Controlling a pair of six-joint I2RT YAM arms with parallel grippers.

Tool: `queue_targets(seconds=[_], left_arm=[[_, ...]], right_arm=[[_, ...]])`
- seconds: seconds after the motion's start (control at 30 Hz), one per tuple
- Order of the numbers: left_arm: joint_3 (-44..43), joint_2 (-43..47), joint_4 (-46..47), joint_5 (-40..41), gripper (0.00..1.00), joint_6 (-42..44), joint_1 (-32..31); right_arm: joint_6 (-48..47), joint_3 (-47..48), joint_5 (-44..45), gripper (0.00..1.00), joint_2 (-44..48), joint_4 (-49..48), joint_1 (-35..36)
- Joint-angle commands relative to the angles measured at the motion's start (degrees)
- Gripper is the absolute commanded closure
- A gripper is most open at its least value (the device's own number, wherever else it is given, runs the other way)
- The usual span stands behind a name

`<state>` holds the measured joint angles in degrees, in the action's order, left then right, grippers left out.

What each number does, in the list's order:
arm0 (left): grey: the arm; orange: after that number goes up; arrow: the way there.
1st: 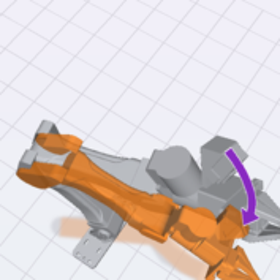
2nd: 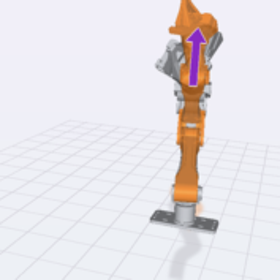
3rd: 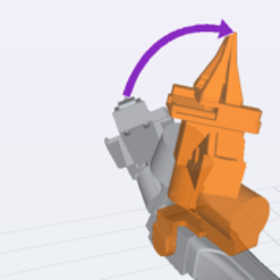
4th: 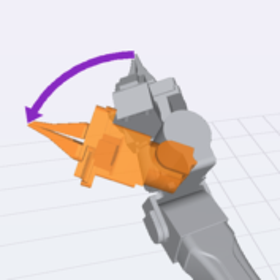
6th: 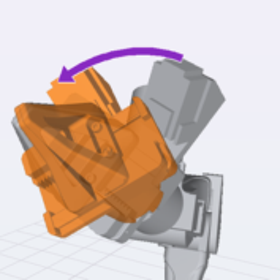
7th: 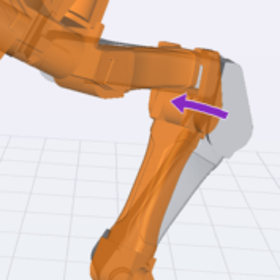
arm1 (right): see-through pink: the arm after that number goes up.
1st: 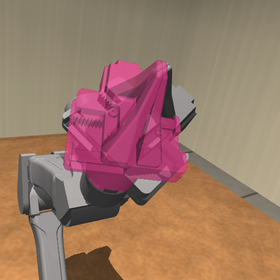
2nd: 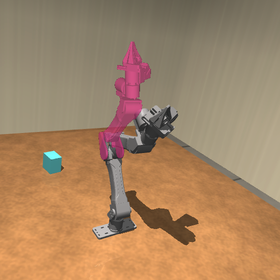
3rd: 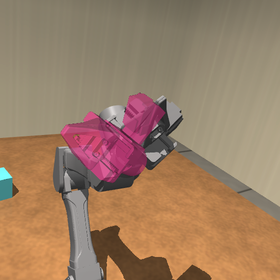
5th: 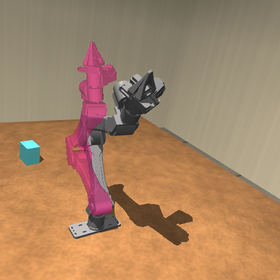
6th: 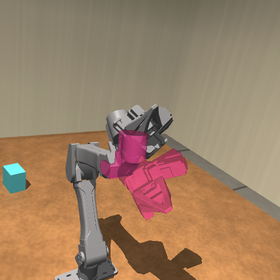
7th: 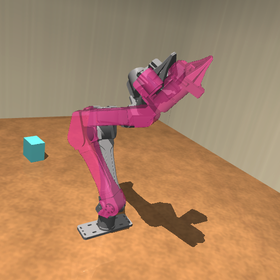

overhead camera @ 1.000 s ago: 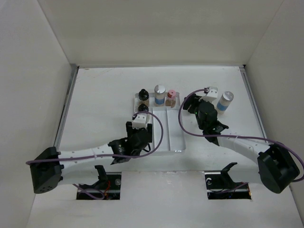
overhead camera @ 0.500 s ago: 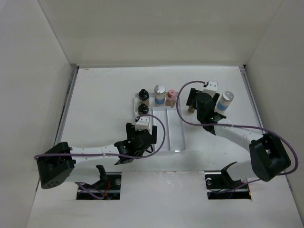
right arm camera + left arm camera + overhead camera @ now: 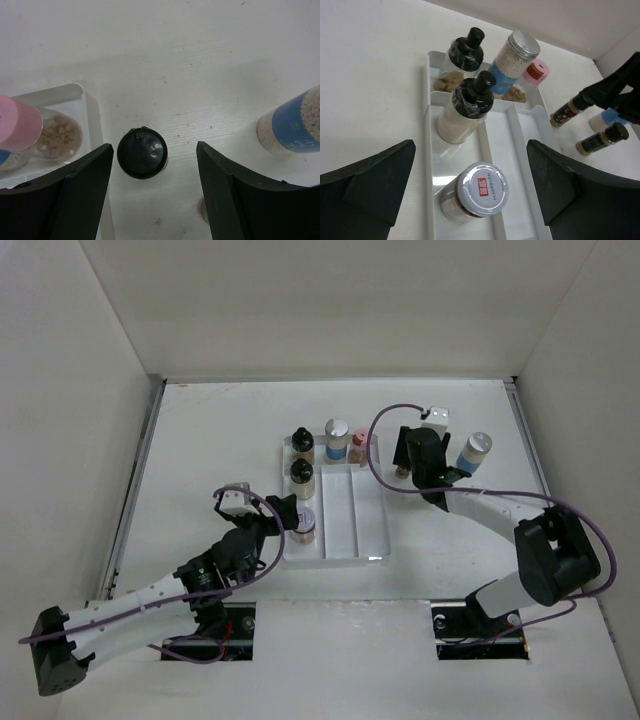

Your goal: Organize the condiment bottles

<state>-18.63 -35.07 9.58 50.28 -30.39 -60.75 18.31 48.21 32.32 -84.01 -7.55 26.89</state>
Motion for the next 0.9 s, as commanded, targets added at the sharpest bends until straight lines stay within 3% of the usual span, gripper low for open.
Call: queue_targets(seconds=[0.0, 0.37, 0.53, 0.73, 0.87], left_arm=[[3.07, 3.42, -1.93, 0.43, 0.04, -0.45, 1.2], [8.61, 5.8, -0.27, -0.1, 0.04, -2.04, 3.05], [8.35, 5.27, 0.0, 0.08, 0.04, -1.69, 3.75], [12.47, 8.87, 1.22, 1.04, 0.04, -2.12, 6.65], [15.38, 12.12, 5.17, 1.92, 0.04, -2.83, 8.59]], right_arm=[[0.85, 2.07, -1.38, 0.28, -1.15, 0.78, -0.75], [1.03, 3.65, -4.19, 0.48, -4.06, -1.15, -2.24], [0.33, 3.13, -1.39, 0.57, 0.49, -1.68, -1.54], [-4.41, 4.97, 5.03, 0.57, 4.99, 0.17, 7.49], [-2.14, 5.58, 4.16, 0.57, 5.0, -0.27, 13.3]])
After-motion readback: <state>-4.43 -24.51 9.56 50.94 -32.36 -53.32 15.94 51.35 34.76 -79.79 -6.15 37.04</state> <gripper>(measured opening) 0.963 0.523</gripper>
